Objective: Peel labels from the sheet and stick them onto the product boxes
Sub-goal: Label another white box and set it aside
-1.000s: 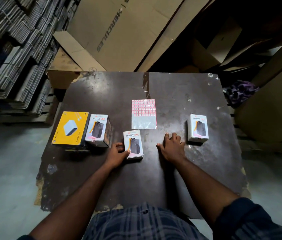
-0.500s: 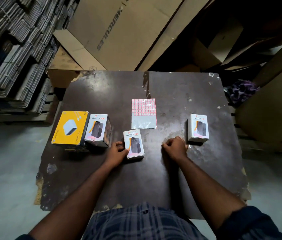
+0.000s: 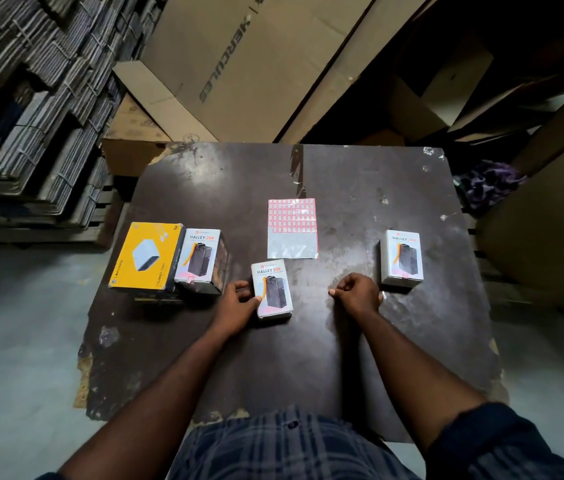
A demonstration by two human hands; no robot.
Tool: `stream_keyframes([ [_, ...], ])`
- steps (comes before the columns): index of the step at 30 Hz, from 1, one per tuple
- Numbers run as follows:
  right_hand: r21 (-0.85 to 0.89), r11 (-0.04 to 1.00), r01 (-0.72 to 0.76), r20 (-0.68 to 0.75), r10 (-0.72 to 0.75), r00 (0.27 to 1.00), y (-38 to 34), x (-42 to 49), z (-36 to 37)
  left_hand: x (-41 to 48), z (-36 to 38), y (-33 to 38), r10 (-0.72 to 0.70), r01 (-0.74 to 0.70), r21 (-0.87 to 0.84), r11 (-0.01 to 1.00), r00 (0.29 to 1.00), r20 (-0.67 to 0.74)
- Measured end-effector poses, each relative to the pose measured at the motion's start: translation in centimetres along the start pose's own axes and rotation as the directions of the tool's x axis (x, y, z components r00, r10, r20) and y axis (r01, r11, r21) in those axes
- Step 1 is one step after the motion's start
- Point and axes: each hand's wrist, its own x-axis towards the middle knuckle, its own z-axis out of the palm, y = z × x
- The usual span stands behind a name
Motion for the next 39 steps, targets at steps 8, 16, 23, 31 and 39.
stream_keyframes([
  [8, 0.038, 0.999, 0.039, 0.011, -0.039, 0.999, 0.5, 0.0, 0.1, 0.0, -0.2, 0.9, 0.030, -0.032, -0.032, 0.999, 0.998, -0.056],
  [16, 0.073, 0.997, -0.027, 0.034, 0.024, 0.999, -1.5, 1.0, -0.4, 1.2, 0.1, 2.9, 0.179, -0.178, 0.018, 0.984, 0.981, -0.072],
  [23, 0.145, 0.987, 0.068, 0.112, -0.085, 0.990, -6.2, 3.0, -0.1, 5.3, 0.7, 6.9, 0.194, -0.164, 0.292, 0.942, 0.978, -0.079],
  [31, 0.062, 0.962, 0.267, 0.201, -0.274, 0.940, -10.6, 5.4, 2.2, 11.1, 3.0, 9.2, -0.054, 0.029, 0.338, 0.941, 0.997, 0.064],
  [39, -0.097, 0.884, 0.456, 0.319, -0.407, 0.856, -11.6, 6.5, 4.0, 14.9, 3.5, 10.1, -0.183, 0.179, 0.155, 0.971, 0.983, 0.012],
])
